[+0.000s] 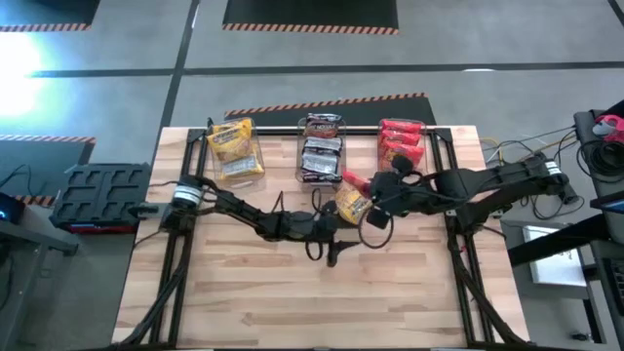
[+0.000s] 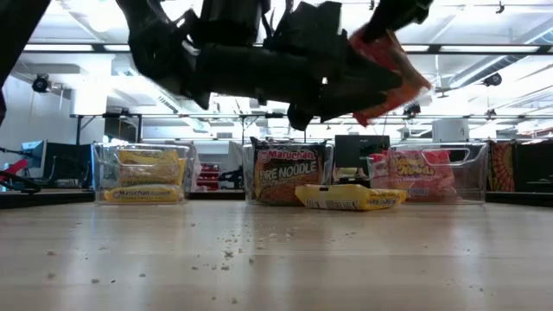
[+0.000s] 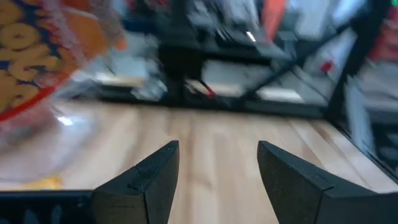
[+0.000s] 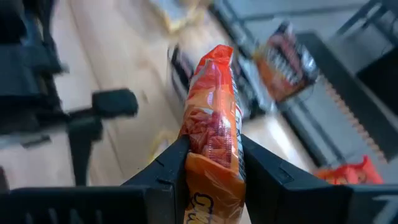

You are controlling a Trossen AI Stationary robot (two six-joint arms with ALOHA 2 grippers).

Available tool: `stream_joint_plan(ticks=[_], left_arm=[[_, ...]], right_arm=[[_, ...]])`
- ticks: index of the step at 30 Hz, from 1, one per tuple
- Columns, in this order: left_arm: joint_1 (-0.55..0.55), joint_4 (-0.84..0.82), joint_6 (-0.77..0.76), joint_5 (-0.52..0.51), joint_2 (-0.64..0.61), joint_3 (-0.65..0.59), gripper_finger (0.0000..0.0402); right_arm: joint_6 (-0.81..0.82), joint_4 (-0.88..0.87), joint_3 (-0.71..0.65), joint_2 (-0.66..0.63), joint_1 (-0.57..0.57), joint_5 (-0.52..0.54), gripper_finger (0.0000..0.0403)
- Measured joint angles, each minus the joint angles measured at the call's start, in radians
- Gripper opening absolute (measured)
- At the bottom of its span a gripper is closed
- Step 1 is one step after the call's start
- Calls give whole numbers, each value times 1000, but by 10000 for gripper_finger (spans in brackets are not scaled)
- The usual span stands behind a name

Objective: Sort Maruchan noodles
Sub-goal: Put the orange instant noodle pack into the right transparent bin

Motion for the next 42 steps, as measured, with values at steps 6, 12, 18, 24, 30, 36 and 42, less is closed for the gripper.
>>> stream_joint_plan(ticks=[6, 12, 18, 24, 30, 36, 42], left_arm=[[1, 348, 0, -128, 92, -11, 200], [31, 579, 9, -131, 134, -17, 200], [67, 668, 28, -179, 126, -30, 200], [125, 669, 31, -208, 90, -90, 200], [213, 669, 46, -205, -82, -253, 200], [312, 656, -40, 127, -325, -474, 200], [264, 669, -68, 138, -327, -531, 200]], right_arm=[[-116, 237, -86, -89, 2, 196, 105], [-337, 687, -245, -201, 2, 194, 105], [-446, 1009, -423, -297, 1, 111, 105], [-516, 1222, -557, -375, 0, 64, 105], [-524, 1306, -627, -427, -9, -41, 105], [-512, 1356, -658, -410, -11, -63, 105], [-516, 1640, -721, -348, -30, -228, 105]])
